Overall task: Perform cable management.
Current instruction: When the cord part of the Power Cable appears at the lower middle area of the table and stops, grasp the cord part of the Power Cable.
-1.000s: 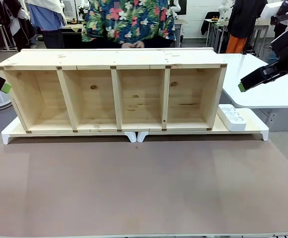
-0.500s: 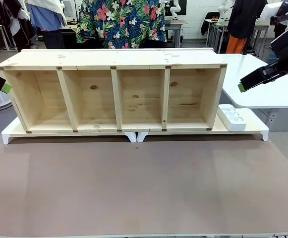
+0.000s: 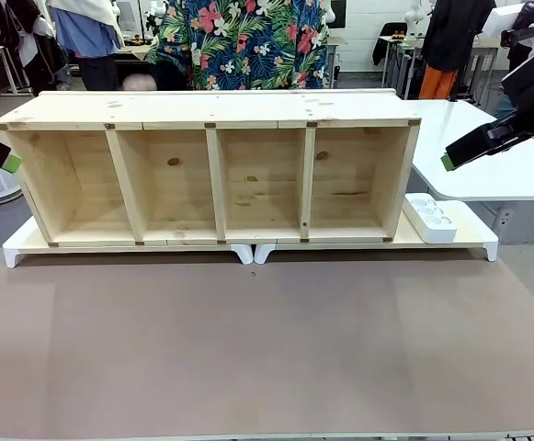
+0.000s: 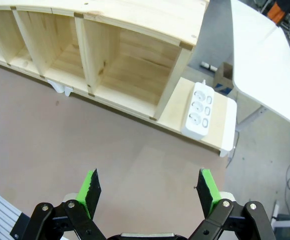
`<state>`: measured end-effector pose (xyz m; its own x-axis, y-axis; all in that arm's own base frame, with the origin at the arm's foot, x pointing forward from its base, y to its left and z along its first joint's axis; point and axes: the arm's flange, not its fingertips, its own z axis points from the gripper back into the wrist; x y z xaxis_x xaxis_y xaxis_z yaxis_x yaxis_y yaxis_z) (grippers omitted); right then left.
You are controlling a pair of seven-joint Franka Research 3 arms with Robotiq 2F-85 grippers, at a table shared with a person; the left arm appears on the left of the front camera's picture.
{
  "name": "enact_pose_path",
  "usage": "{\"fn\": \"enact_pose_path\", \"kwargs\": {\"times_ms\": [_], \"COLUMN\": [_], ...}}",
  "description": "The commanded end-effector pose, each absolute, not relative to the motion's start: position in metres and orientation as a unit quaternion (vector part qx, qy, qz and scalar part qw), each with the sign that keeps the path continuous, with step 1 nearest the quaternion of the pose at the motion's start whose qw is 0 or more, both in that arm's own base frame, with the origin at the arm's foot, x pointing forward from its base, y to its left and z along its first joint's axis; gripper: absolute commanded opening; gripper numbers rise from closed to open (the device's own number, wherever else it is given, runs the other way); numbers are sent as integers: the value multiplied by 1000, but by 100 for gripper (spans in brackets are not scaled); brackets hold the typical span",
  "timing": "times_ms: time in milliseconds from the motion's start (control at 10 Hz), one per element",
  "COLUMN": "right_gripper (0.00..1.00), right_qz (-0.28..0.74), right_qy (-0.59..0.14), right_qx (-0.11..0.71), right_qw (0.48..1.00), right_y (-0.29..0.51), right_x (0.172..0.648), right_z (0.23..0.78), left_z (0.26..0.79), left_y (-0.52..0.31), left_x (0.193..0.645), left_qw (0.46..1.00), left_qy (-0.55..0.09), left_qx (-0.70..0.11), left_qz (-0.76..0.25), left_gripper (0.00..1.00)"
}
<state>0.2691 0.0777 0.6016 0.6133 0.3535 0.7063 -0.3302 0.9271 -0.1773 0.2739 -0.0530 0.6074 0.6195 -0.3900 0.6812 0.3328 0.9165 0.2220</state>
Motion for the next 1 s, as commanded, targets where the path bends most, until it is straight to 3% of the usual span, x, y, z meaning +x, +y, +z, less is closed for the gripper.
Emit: {"fn": "enact_pose_path", "kwargs": {"times_ms": [0, 900], "right_gripper": [100, 100], "right_qz": [191, 191], "right_qy": [-398, -398], "right_qx": [-16, -16], "right_qw": [897, 897], "right_y": [78, 78], "right_x": [270, 270], "right_z": [601, 601], "left_z": [608, 608], "left_y": [-55, -55], "left_x": [276, 276], "left_qw": [897, 897], "left_qy": [-392, -392], "left_qx": [38, 38], "left_qz": [-202, -202], "left_gripper": [100, 100]}}
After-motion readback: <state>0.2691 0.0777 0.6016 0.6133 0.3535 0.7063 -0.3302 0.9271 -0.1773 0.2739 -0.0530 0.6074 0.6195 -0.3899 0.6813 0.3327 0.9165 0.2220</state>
